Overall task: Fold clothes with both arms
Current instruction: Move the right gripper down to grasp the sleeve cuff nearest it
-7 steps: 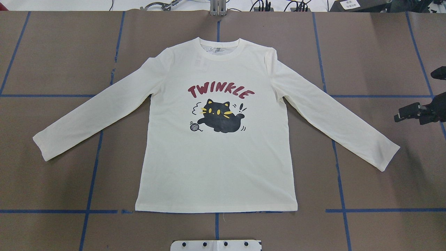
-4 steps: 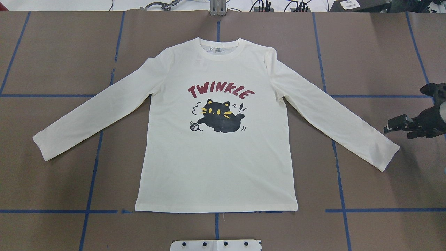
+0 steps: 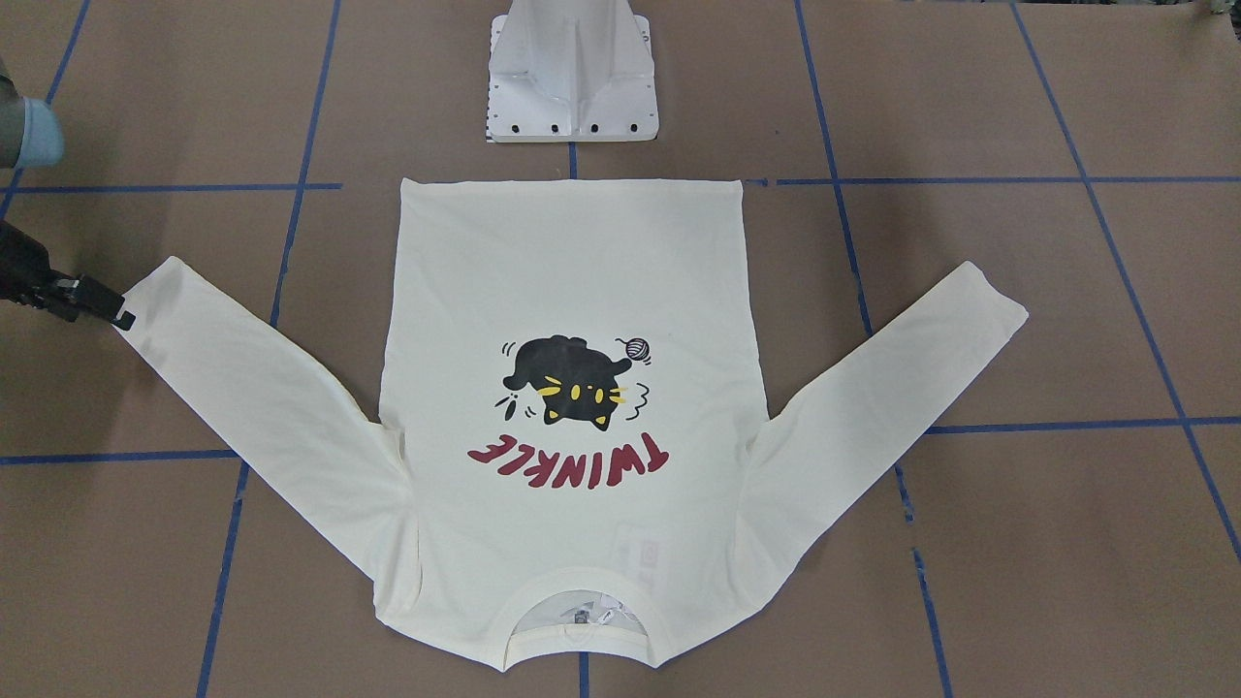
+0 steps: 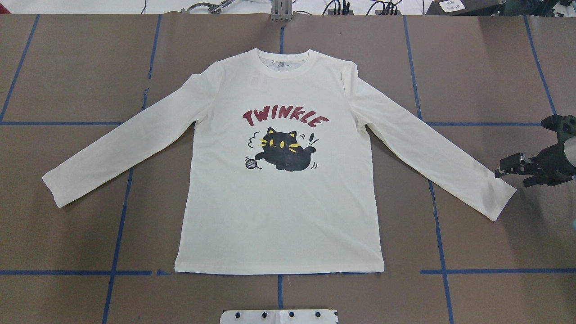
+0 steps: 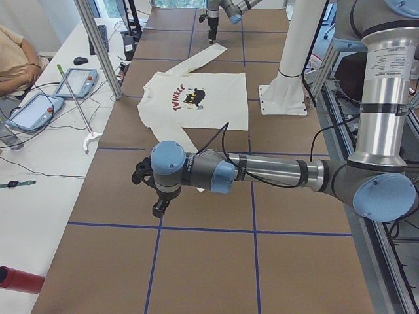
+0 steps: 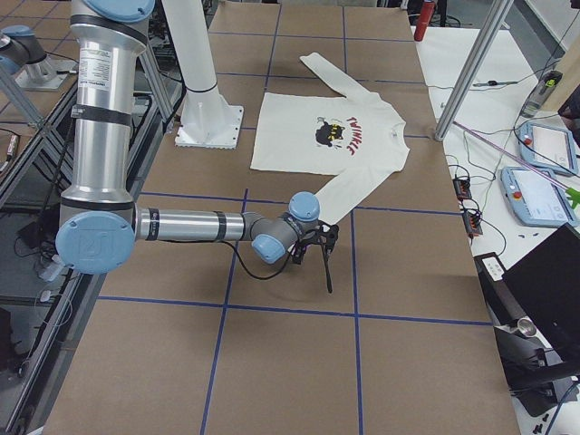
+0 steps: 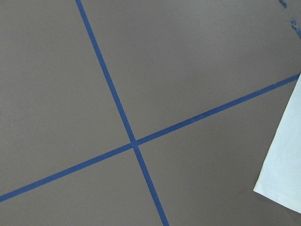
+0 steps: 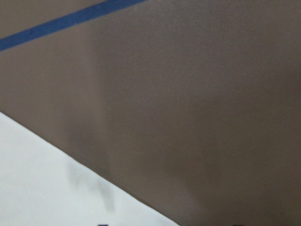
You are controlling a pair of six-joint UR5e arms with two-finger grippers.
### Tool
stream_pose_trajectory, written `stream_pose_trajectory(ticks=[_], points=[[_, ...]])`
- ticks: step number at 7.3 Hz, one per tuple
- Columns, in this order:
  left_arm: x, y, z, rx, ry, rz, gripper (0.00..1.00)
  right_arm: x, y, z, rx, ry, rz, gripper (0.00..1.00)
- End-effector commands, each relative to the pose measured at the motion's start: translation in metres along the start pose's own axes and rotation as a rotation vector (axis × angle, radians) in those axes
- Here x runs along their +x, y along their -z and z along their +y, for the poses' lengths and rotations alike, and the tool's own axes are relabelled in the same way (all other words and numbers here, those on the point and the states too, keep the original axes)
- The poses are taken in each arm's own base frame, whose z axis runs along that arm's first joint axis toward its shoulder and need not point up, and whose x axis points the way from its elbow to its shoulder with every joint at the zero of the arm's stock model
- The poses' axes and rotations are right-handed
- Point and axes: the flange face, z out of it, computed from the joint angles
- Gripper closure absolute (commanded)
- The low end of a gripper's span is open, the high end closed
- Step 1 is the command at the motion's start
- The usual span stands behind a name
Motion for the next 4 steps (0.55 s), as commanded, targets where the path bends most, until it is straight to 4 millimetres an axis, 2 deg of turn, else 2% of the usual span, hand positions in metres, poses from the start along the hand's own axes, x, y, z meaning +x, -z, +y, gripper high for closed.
stream_pose_trajectory(ticks=[1,4], points=[[0.0000,-0.0001,0.0008,0.000,0.001,0.000,0.00,0.0100,-0.0056,0.0104,-0.022,0.005,0.000,0.11],[-0.0004,-0.0009,0.0026,-0.002,0.001,0.002,0.00,0.0117,-0.0107,0.0123,-0.030,0.005,0.008,0.15]])
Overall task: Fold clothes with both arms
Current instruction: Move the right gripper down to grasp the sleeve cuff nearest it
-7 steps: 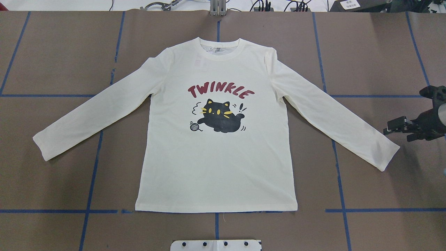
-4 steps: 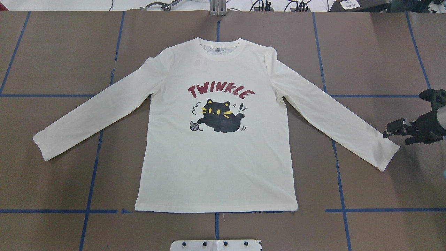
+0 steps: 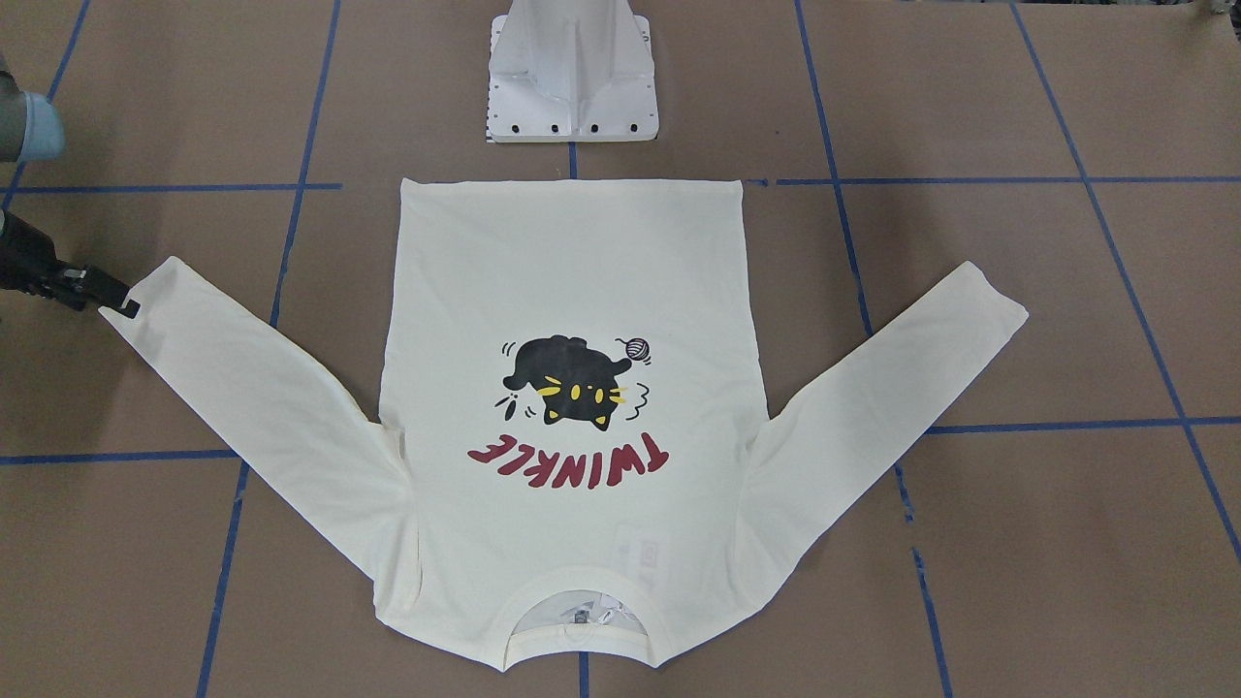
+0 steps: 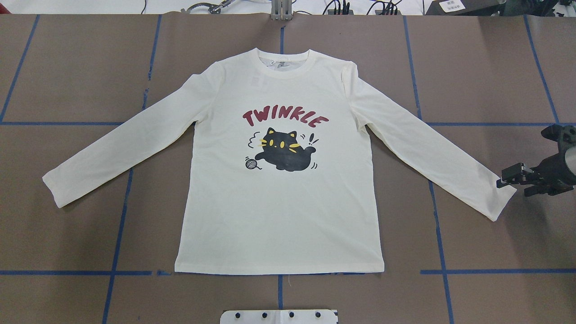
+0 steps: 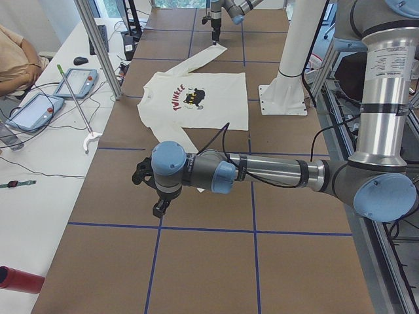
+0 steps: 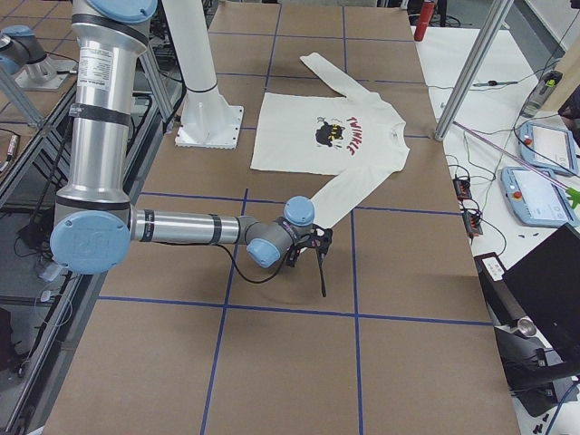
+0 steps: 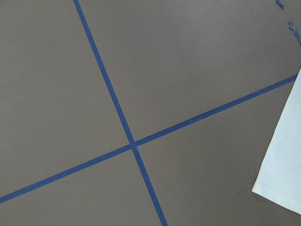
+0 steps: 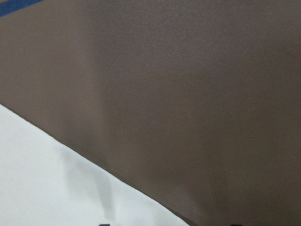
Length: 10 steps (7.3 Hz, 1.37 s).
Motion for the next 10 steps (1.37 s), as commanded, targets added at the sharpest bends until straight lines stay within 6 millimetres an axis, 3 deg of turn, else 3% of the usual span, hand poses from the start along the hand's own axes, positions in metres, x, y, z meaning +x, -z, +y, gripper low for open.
stream_pose_trajectory(ticks=[1,3,5,8,9,10], points=[[0.000,0.000,0.001,0.000,0.000,0.000,0.00,0.004,-0.003,0.000,-0.003,-0.004,0.003,0.37],[0.001,0.002,0.001,0.003,-0.002,0.001,0.00,0.003,-0.003,0.000,-0.004,-0.001,0.001,1.00],[0.002,0.002,0.000,0.005,-0.005,-0.001,0.00,-0.001,0.000,0.001,-0.006,0.004,-0.009,1.00],[0.005,0.005,0.005,0.011,-0.005,0.009,0.00,-0.034,0.032,0.017,0.005,0.014,-0.069,1.00],[0.007,0.006,0.007,0.012,-0.006,0.009,0.00,-0.055,0.043,0.021,-0.003,-0.003,-0.104,1.00],[0.009,0.007,0.006,0.015,-0.008,0.009,0.00,-0.092,0.053,0.017,0.004,-0.049,-0.151,1.00]])
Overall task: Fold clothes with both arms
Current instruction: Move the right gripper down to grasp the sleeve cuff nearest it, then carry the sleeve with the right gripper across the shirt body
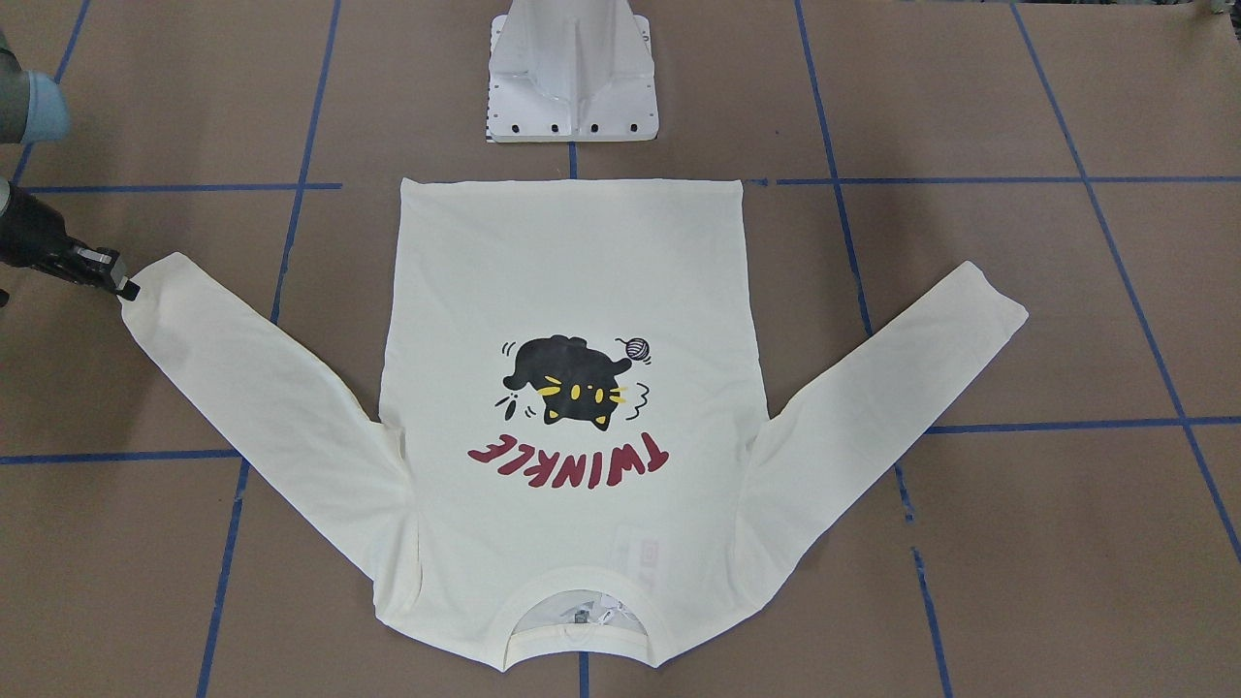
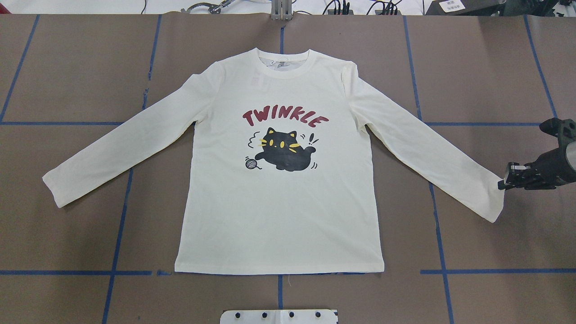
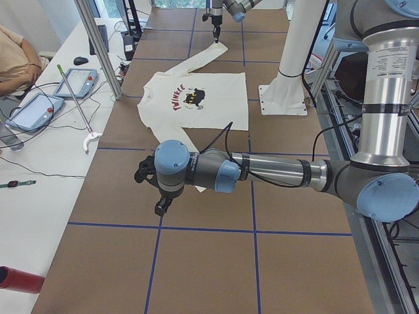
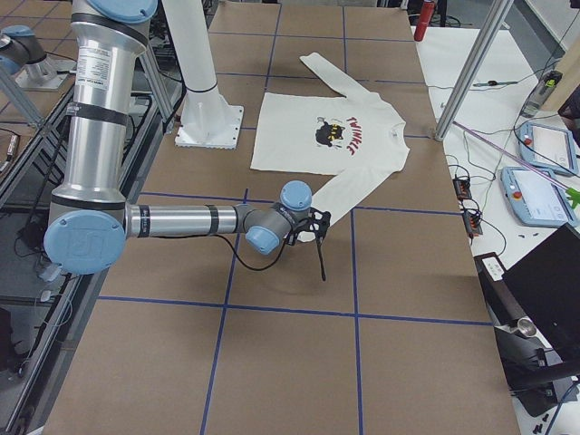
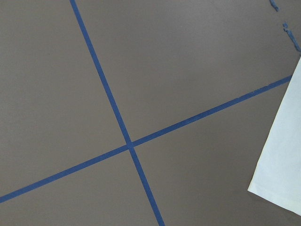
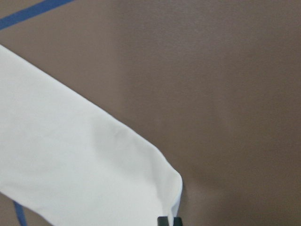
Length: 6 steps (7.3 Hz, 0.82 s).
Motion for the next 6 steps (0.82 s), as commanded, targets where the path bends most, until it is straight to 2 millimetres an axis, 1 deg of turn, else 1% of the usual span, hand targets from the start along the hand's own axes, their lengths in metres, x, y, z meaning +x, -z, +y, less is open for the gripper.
stream_pose_trajectory(ticks=[1,2,3,4,5,6], points=[[0.002,0.002,0.001,0.003,-0.002,-0.001,0.00,-0.108,0.012,-0.017,0.007,-0.101,-0.102,1.00],[0.003,0.000,0.000,0.000,-0.004,0.001,0.00,-0.202,0.015,-0.034,-0.005,-0.144,-0.111,1.00],[0.003,0.000,0.000,0.001,-0.004,0.002,0.00,-0.305,0.028,-0.045,-0.015,-0.178,-0.087,1.00],[0.003,0.001,-0.001,0.002,-0.005,0.002,0.00,-0.385,0.040,-0.041,-0.024,-0.202,-0.048,1.00],[0.003,0.001,-0.001,0.002,-0.005,0.002,0.00,-0.449,0.053,-0.042,-0.017,-0.210,-0.061,1.00],[0.004,0.001,-0.001,0.004,-0.010,0.001,0.00,-0.532,0.033,-0.026,-0.002,-0.251,-0.070,1.00]])
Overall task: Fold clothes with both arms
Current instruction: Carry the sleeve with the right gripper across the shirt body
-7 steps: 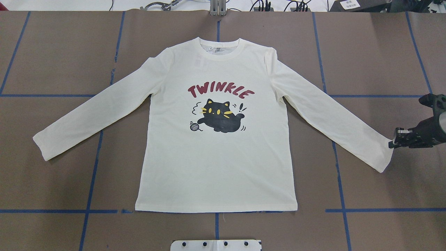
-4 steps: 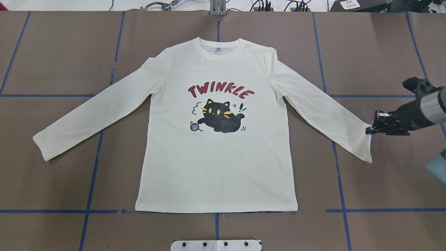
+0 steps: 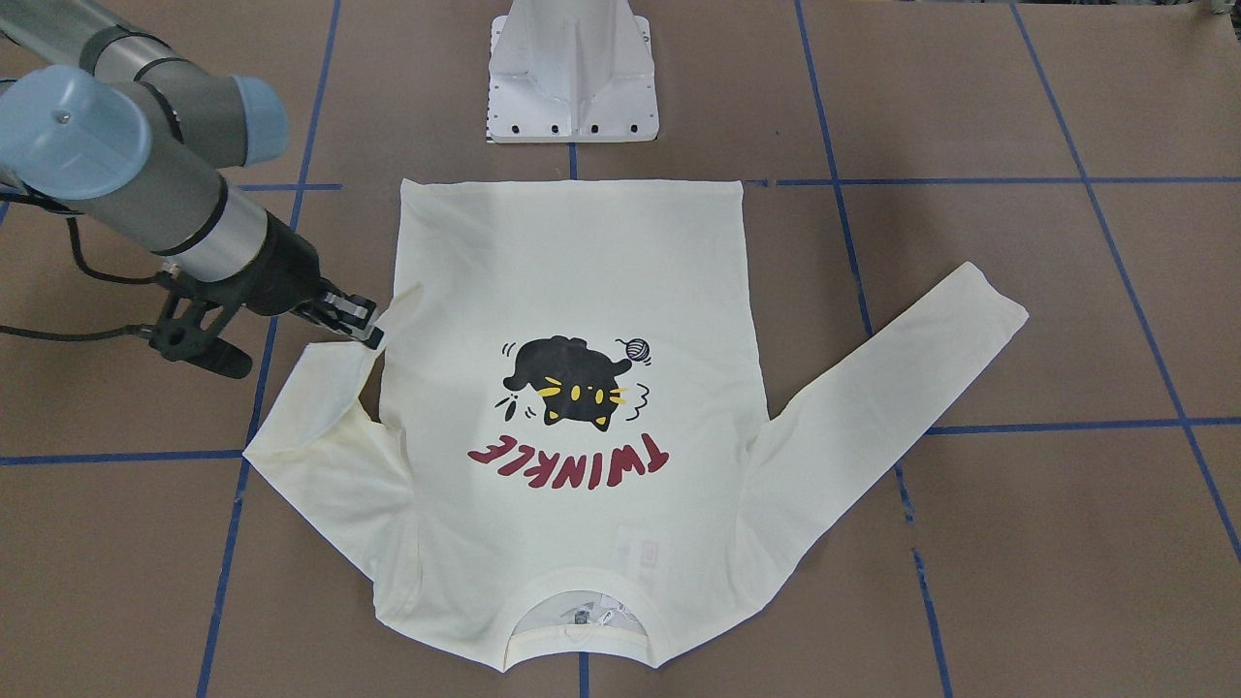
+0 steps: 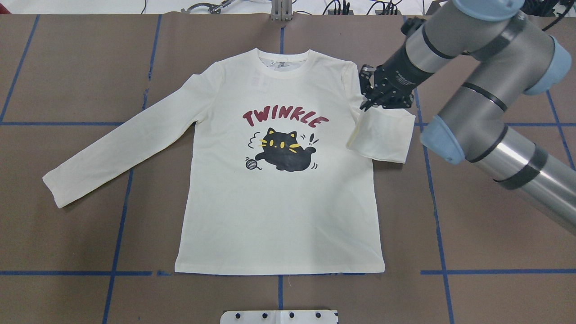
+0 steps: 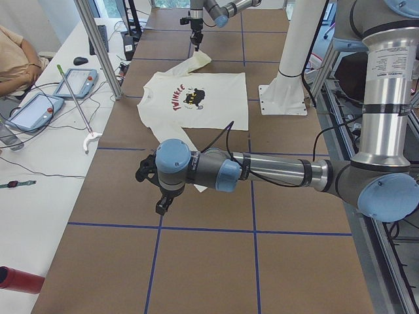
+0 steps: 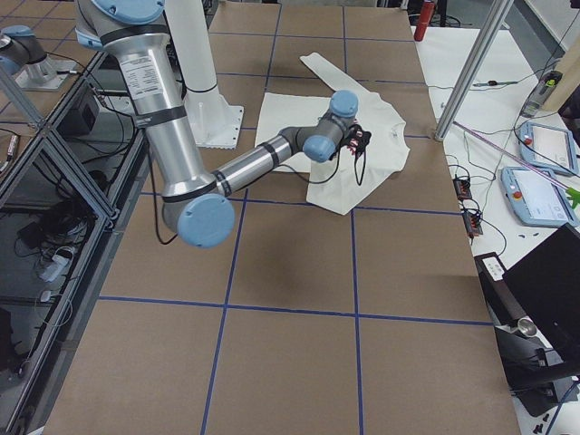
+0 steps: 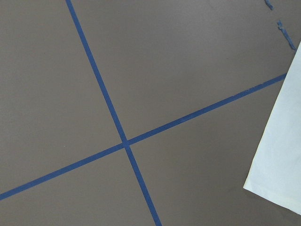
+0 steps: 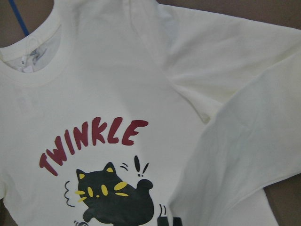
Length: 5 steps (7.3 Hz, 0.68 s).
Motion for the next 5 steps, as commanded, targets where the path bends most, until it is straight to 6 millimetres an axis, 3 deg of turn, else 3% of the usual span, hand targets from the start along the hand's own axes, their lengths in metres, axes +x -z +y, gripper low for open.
stream_pose_trajectory(ticks=[1,2,3,4,5], points=[[0.002,0.002,-0.001,0.004,-0.006,-0.001,0.00,-0.175,-0.060,0.088,0.082,-0.055,-0.034,1.00],[0.002,0.002,-0.001,0.004,-0.005,-0.001,0.00,-0.222,-0.126,0.119,0.146,-0.081,-0.062,1.00],[0.003,0.002,-0.002,0.010,-0.014,-0.003,0.00,-0.227,-0.156,0.129,0.163,-0.071,-0.083,1.00],[0.003,0.003,-0.002,0.016,-0.019,-0.003,0.00,-0.239,-0.166,0.144,0.188,-0.054,-0.098,1.00],[0.004,0.001,0.001,0.017,-0.015,0.016,0.00,-0.242,-0.201,0.171,0.215,-0.025,-0.114,1.00]])
